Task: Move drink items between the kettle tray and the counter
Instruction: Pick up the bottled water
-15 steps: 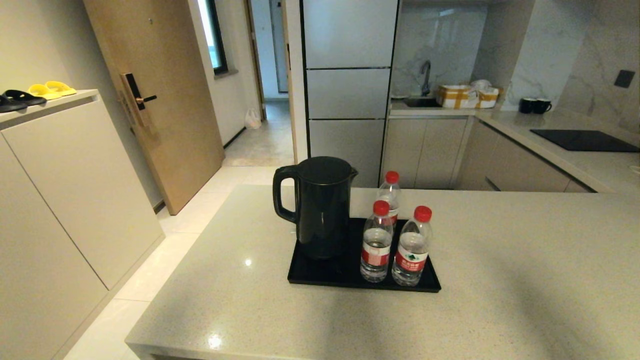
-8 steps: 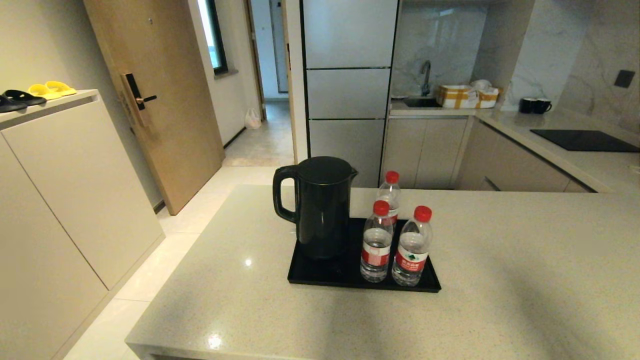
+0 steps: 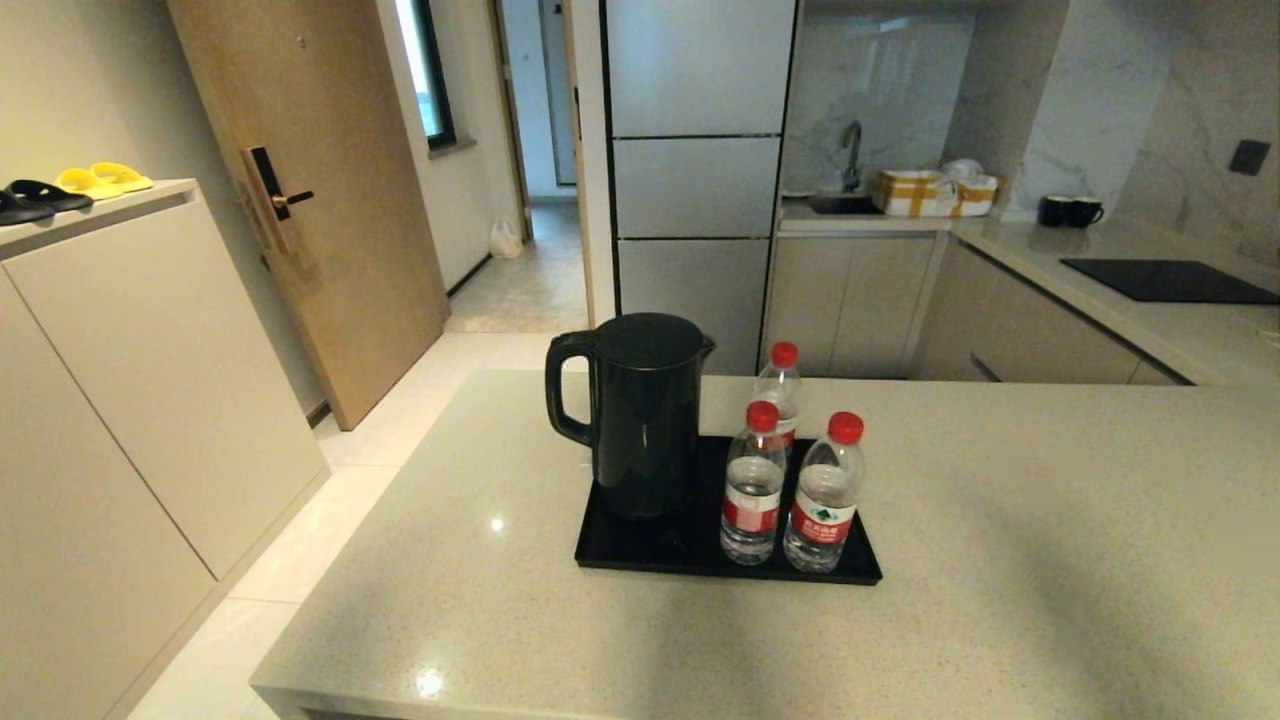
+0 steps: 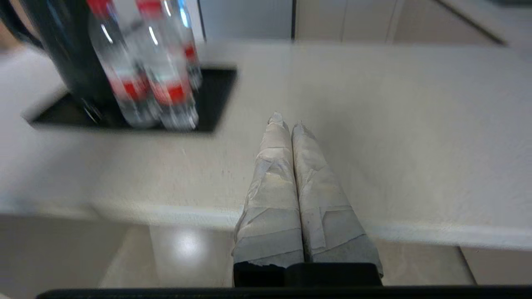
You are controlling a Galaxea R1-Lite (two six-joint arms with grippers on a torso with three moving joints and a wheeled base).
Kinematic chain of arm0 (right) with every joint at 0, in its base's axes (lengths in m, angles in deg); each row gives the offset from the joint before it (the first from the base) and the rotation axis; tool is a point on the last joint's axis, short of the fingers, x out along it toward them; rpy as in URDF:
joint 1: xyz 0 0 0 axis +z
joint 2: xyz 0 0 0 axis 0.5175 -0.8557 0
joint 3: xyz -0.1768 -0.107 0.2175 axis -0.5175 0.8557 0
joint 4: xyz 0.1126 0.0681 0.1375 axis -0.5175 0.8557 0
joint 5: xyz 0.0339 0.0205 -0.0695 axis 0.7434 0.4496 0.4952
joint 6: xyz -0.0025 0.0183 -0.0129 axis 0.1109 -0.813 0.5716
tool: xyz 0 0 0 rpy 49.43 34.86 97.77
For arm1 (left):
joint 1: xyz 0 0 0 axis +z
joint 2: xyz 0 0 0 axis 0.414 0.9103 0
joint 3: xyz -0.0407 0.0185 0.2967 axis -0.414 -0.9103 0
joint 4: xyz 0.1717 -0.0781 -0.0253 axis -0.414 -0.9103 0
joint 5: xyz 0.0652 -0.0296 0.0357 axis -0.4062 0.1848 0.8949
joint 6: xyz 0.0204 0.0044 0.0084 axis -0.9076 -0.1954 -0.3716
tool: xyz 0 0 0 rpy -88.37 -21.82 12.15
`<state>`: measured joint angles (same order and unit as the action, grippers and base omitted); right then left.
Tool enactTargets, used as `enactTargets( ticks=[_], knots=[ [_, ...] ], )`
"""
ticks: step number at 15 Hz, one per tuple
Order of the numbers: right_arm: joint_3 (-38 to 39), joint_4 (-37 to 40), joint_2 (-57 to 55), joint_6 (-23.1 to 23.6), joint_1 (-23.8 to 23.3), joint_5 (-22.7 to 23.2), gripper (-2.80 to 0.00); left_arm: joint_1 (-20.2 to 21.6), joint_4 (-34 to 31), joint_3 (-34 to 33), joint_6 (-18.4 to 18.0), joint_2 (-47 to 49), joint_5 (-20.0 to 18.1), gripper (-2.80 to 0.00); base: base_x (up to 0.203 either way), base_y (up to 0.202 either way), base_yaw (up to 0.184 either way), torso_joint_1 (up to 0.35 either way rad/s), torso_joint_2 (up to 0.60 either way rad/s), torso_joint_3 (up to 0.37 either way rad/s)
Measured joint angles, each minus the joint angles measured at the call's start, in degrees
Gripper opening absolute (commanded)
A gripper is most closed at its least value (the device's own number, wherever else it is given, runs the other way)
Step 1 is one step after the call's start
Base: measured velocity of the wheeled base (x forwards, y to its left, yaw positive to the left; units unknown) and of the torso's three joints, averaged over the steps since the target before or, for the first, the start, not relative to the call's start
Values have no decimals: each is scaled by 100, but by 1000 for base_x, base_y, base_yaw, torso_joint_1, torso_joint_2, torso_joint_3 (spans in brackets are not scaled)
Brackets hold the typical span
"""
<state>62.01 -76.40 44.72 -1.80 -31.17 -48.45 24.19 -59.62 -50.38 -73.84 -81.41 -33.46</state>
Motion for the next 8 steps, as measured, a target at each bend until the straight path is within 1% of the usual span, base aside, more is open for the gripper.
enactTargets(
  ticks=[2, 4, 6, 8],
  knots=[
    [-870, 275, -616, -295, 7, 58, -280, 0, 0, 2, -2, 0, 0, -280, 0, 0, 0, 0, 0, 0],
    [-1597, 569, -1584, -470, 13, 302, -280, 0, 2, 2, 0, 0, 0, -280, 0, 0, 0, 0, 0, 0],
    [-2021, 784, -2641, -511, 39, 661, -280, 0, 0, 1, 0, 0, -2, -280, 0, 0, 0, 0, 0, 0],
    [-2230, 780, -3647, -508, 135, 912, -280, 0, 2, 0, -3, 0, -2, -280, 0, 0, 0, 0, 0, 0]
  ],
)
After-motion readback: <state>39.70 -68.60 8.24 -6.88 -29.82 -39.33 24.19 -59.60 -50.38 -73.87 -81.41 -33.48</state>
